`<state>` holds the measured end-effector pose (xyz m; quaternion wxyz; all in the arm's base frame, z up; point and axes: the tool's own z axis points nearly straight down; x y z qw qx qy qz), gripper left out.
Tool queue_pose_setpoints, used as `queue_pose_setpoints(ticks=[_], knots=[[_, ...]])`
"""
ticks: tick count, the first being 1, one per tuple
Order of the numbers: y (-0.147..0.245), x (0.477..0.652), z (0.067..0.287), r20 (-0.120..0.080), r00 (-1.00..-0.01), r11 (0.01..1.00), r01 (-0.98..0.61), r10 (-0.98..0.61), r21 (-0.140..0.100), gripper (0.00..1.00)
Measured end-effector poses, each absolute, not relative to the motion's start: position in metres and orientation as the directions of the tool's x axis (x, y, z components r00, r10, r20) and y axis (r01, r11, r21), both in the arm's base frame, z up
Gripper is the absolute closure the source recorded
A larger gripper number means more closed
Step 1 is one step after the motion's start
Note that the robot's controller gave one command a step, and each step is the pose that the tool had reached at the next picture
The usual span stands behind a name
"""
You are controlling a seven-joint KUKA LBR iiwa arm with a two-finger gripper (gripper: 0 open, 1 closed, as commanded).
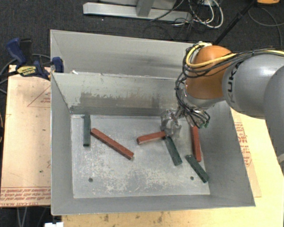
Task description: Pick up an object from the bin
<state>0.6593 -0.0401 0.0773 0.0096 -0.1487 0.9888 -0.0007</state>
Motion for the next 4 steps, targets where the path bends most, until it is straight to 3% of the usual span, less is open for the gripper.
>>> queue_pose_setpoints(ticks=[1,2,3,4], knots=[[-0.04,0.656,0.073,-0.009,-0.956,0.956,-0.294,-0.294,-0.001,0.0],[0.009,0.659,0.073,-0.008,-0.94,0.94,-0.341,-0.341,-0.001,0.0],[0.006,0.66,0.075,-0.007,-0.942,0.942,-0.337,-0.337,-0.002,1.0],[0.007,0.659,0.072,-0.008,-0.942,0.942,-0.336,-0.336,-0.001,0.0]])
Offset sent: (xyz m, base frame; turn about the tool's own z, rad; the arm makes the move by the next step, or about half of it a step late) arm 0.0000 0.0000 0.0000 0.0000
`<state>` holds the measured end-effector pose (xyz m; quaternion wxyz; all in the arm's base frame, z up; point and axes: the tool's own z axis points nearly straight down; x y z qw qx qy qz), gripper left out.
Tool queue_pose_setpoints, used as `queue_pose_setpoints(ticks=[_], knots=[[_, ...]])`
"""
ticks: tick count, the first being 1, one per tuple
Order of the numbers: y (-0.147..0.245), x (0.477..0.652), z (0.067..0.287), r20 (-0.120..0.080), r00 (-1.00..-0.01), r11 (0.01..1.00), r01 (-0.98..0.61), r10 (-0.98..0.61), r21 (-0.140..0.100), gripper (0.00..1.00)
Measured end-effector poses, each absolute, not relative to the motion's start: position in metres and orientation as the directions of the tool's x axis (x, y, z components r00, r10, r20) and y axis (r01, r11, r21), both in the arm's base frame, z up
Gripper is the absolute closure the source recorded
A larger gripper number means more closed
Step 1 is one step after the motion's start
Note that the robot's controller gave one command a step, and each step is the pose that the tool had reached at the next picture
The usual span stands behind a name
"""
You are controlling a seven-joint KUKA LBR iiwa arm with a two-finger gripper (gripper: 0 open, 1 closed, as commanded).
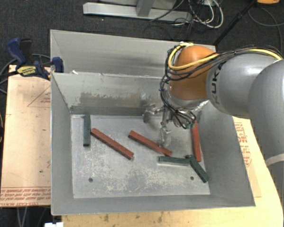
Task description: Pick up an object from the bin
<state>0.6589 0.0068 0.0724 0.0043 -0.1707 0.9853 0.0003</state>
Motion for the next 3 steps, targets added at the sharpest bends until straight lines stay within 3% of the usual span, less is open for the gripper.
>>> queue_pose_setpoints(ticks=[1,2,3], knots=[[0.053,0.645,0.137,-0.011,-0.935,0.935,-0.354,-0.354,0.0,0.0],[0.068,0.59,0.066,0.006,-0.906,0.906,-0.424,-0.424,0.004,0.0],[0.067,0.594,0.071,-0.004,-0.906,0.906,-0.423,-0.423,0.0,1.0]])
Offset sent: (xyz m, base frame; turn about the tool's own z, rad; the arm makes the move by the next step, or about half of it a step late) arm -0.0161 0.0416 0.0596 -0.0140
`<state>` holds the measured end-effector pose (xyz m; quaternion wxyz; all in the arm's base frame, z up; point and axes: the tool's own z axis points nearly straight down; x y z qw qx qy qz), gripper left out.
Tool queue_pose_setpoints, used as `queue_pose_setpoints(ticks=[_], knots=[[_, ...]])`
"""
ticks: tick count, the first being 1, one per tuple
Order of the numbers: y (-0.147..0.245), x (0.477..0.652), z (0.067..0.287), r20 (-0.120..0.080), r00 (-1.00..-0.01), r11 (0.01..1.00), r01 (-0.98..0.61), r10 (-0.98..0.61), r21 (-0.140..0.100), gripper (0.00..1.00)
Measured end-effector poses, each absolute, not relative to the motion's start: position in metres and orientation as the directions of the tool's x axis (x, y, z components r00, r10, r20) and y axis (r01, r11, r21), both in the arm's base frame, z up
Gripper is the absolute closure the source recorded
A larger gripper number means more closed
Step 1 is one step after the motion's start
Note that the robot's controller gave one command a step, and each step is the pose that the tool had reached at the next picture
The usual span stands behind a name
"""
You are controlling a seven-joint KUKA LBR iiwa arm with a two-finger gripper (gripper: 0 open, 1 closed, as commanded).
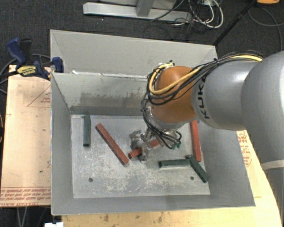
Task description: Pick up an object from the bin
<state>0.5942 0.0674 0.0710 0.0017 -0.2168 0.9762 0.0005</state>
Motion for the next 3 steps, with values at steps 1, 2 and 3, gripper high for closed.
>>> queue_pose_setpoints(ticks=[1,2,3], knots=[[0.047,0.636,0.229,-0.011,-0.748,0.748,-0.664,-0.664,-0.006,1.0],[0.048,0.634,0.225,-0.005,-0.748,0.748,-0.664,-0.664,-0.001,0.0],[-0.006,0.574,0.153,0.009,-0.775,0.775,-0.632,-0.632,0.007,0.0]])
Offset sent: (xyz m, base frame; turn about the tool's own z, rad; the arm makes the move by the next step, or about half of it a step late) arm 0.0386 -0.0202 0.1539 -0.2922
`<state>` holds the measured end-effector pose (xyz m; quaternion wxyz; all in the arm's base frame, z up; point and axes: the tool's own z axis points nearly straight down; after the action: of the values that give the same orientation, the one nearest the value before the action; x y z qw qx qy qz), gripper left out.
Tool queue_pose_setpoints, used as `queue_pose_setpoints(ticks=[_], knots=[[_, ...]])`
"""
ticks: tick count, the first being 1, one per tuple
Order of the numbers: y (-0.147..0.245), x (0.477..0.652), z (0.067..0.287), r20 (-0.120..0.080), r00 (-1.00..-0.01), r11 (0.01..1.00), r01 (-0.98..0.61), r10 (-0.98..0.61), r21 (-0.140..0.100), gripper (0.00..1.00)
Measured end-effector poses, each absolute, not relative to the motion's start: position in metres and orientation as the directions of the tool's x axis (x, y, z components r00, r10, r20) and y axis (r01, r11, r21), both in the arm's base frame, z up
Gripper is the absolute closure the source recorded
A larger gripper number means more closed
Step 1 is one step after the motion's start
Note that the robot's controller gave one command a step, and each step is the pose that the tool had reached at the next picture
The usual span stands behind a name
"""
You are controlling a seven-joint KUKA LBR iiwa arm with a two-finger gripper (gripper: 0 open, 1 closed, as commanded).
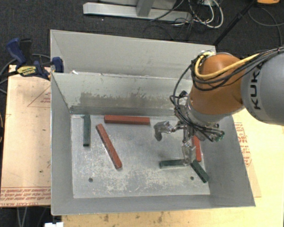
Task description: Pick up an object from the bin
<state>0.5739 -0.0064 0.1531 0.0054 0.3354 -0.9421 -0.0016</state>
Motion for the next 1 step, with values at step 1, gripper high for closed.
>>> queue_pose_setpoints(ticks=[1], knots=[[-0.0427,0.5596,0.0666,0.005,-0.797,0.797,-0.604,-0.604,0.005,0.0]])
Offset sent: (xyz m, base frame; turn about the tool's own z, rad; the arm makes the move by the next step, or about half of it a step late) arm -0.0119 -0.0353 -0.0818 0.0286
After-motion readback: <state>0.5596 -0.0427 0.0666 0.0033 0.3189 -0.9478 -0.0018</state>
